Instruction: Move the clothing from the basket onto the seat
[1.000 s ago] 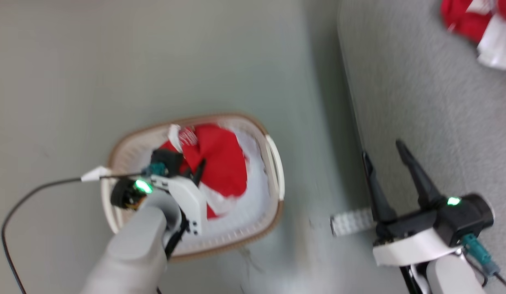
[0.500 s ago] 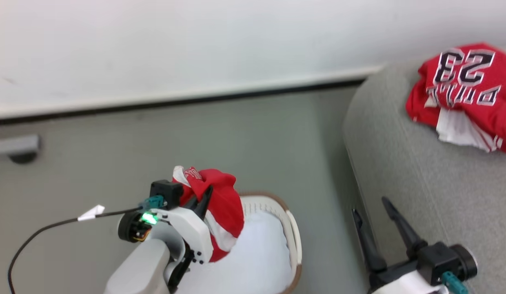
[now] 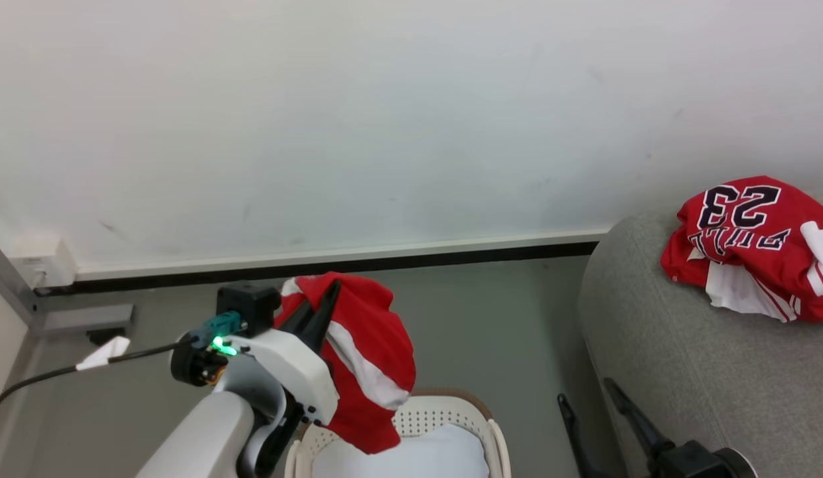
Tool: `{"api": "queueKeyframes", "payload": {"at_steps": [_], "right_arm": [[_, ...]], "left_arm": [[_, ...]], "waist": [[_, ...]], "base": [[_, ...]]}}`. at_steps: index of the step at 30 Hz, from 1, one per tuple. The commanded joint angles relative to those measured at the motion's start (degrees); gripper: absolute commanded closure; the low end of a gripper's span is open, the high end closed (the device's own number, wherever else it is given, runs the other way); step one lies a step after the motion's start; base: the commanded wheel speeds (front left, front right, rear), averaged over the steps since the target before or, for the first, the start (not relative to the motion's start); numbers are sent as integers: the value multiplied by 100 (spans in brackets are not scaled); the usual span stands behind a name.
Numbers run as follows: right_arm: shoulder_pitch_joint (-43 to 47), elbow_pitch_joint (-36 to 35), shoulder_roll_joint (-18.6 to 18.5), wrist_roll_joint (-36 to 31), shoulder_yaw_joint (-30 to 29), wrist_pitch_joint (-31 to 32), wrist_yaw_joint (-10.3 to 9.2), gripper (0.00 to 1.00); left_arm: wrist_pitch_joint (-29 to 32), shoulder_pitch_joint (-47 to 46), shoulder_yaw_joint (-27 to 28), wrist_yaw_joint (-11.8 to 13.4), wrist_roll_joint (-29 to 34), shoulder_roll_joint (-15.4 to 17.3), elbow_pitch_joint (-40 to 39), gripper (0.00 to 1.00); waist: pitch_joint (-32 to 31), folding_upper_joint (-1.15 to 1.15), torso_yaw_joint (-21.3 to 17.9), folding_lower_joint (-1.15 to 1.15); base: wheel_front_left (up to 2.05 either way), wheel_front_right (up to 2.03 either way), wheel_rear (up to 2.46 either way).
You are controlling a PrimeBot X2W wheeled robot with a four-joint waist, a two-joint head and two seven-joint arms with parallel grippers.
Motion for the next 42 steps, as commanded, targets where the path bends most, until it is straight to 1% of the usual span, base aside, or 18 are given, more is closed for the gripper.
{"api": "queueKeyframes", "payload": {"at_steps": [1,7,11,15,20,24,30,34,42], "right_arm": [[80,-4,-19,-26,40,-9,-13,0],[-112,-50,-20,12,376,-9,-13,0],[-302,-61,-21,41,644,-9,-13,0],[-604,-41,-26,162,1047,-9,-13,0],[-1053,36,-90,587,1670,-9,-13,0],[-1576,156,-179,947,2218,-10,-13,0],[-2334,524,-212,1477,3024,-9,-13,0],[-2667,889,-168,1837,3330,-10,-13,0],[-3055,1604,-51,2157,3679,-9,-13,0]], "left_arm": [[44,101,13,43,-72,61,-138,100],[504,331,55,287,-90,359,-1214,100],[671,445,30,396,-77,452,-1615,100],[761,512,-26,429,-93,457,-1872,100],[803,511,-134,429,-82,382,-2039,100],[845,494,-276,348,-88,297,-2154,100],[897,429,-459,296,-40,217,-2223,100],[931,406,-533,281,-33,175,-2228,100],[962,365,-628,296,-52,95,-2295,100]], "waist": [[-86,0,23,2],[-160,0,12,2],[-170,0,26,2],[-141,0,68,2],[-110,0,145,2],[-88,0,186,2],[-100,0,232,2],[-123,0,259,2],[-137,0,321,2]], "base": [[0,0,0],[0,0,0],[0,0,0],[0,0,0],[0,0,0],[0,0,0],[0,0,0],[0,0,0],[0,0,0]]}}
